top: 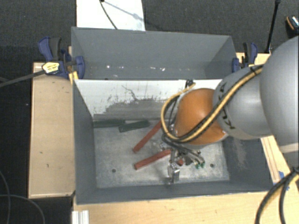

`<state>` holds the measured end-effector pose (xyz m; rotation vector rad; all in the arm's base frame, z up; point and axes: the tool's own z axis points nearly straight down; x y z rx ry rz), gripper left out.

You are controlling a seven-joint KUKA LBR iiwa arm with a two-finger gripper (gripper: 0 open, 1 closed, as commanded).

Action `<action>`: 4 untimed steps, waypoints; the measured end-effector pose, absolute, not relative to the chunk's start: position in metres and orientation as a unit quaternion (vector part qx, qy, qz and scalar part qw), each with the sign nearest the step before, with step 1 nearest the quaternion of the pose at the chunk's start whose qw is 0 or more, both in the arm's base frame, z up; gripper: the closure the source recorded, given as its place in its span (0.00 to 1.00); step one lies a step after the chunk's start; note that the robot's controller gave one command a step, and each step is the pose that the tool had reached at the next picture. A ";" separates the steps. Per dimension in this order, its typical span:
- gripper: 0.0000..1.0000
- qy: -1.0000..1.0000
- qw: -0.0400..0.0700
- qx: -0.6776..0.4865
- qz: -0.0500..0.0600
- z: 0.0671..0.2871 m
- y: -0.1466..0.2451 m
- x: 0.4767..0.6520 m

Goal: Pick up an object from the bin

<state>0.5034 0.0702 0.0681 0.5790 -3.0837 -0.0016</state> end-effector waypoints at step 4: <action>1.00 -0.982 -0.004 0.191 0.000 0.169 0.071 0.507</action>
Offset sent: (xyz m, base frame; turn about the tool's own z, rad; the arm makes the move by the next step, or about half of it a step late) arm 0.0000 0.0000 0.0000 0.0000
